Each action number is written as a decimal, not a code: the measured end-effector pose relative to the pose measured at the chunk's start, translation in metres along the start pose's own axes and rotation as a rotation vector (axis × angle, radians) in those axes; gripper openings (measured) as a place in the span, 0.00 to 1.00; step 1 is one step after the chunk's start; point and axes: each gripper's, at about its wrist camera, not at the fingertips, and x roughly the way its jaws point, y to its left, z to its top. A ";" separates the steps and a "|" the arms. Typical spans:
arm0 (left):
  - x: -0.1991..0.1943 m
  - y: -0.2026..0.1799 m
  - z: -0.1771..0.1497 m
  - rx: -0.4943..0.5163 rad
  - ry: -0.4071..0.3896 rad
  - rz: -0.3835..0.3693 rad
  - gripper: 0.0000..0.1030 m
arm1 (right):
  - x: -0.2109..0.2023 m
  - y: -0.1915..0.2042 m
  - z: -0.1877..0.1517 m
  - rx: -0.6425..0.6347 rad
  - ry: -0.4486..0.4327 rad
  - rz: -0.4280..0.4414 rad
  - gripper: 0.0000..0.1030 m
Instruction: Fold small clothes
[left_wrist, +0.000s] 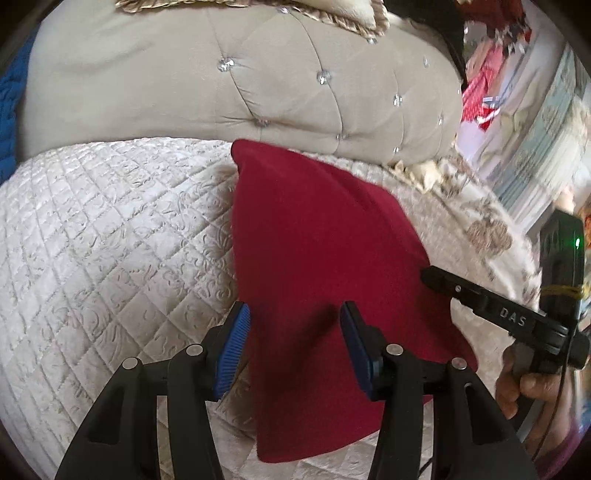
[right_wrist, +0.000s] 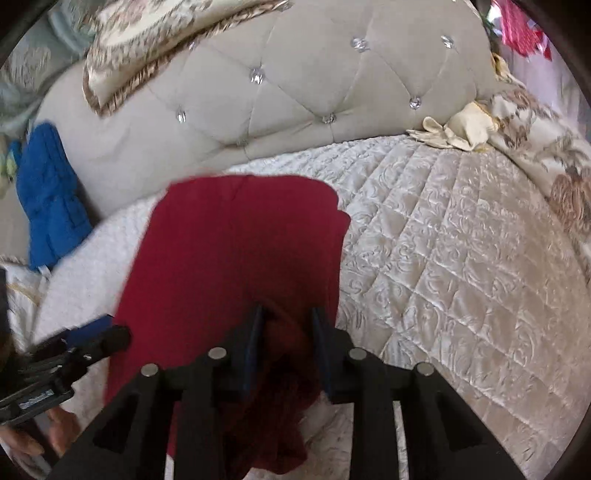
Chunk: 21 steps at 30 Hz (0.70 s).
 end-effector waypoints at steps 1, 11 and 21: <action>0.000 0.002 0.001 -0.011 -0.004 -0.003 0.30 | 0.000 -0.004 0.000 0.023 -0.010 0.007 0.52; 0.013 0.004 0.007 -0.028 -0.004 0.009 0.32 | 0.030 -0.023 0.006 0.138 0.025 0.078 0.75; 0.028 0.012 0.013 -0.046 0.017 -0.016 0.41 | 0.052 -0.033 0.013 0.140 0.051 0.167 0.82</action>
